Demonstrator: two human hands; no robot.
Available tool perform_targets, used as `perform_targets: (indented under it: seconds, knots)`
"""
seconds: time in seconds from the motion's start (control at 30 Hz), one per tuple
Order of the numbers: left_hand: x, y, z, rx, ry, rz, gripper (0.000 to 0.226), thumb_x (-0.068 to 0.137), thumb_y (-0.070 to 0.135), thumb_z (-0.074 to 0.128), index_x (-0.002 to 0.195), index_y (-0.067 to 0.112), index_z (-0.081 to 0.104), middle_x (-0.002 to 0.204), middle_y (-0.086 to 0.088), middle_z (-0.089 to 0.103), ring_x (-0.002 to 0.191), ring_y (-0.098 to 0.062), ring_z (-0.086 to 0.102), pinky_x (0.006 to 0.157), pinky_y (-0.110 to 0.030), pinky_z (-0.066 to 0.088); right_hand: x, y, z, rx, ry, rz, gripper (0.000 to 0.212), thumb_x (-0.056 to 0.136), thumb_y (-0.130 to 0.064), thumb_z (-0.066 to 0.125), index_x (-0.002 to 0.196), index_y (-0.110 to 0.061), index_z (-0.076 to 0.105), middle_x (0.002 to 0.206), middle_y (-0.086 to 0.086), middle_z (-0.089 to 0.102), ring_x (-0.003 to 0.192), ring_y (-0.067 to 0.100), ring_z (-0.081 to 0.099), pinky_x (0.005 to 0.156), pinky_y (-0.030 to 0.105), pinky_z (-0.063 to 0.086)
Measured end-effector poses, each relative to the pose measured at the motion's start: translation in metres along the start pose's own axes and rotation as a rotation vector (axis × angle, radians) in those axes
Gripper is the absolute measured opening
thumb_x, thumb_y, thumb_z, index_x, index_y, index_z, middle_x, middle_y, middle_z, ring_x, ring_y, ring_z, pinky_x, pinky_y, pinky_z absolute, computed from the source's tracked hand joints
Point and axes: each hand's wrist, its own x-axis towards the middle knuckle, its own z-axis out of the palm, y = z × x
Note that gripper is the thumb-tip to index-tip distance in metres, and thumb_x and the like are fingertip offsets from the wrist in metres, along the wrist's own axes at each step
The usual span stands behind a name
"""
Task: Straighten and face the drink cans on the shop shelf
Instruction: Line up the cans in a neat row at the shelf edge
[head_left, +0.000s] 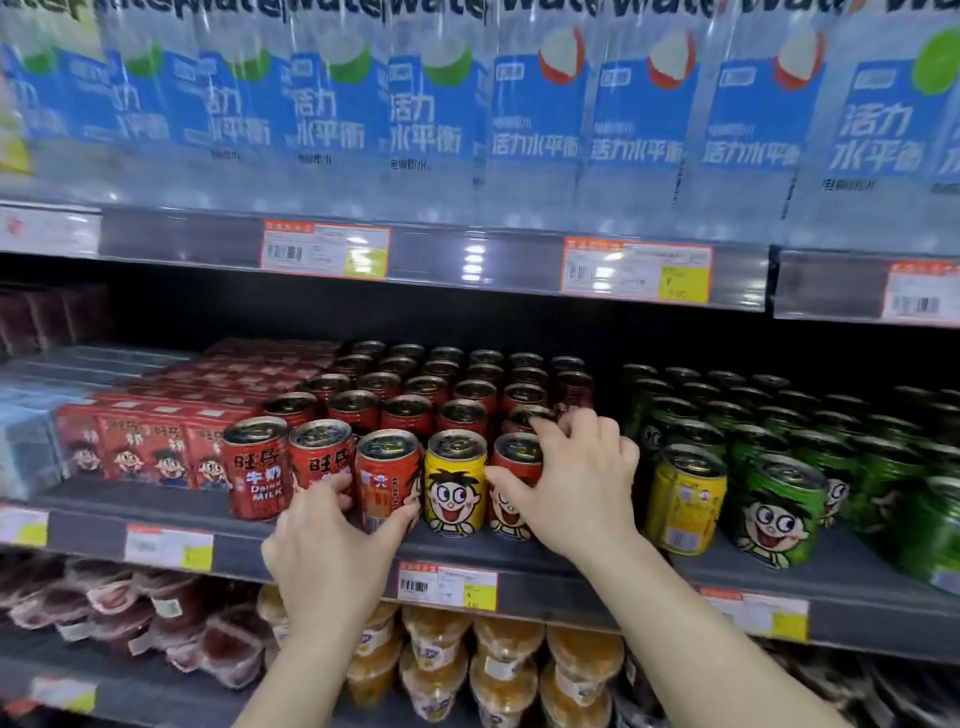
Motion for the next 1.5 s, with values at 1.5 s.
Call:
perform_targets:
  seconds: [1.5]
  knots:
    - [-0.088, 0.087, 0.029, -0.708, -0.714, 0.144, 0.08, 0.032, 0.071, 0.08, 0.105, 0.041, 0.066, 0.105, -0.004, 0.07, 0.101, -0.02, 0.066, 0.09, -0.049, 0.052, -0.062, 0.117, -0.03, 0.595, 0.099, 0.611, 0.076, 0.053, -0.066, 0.073, 0.12, -0.038, 0.047, 0.108, -0.019, 0.059, 0.105, 0.007, 0.054, 0.091, 0.033, 0.047]
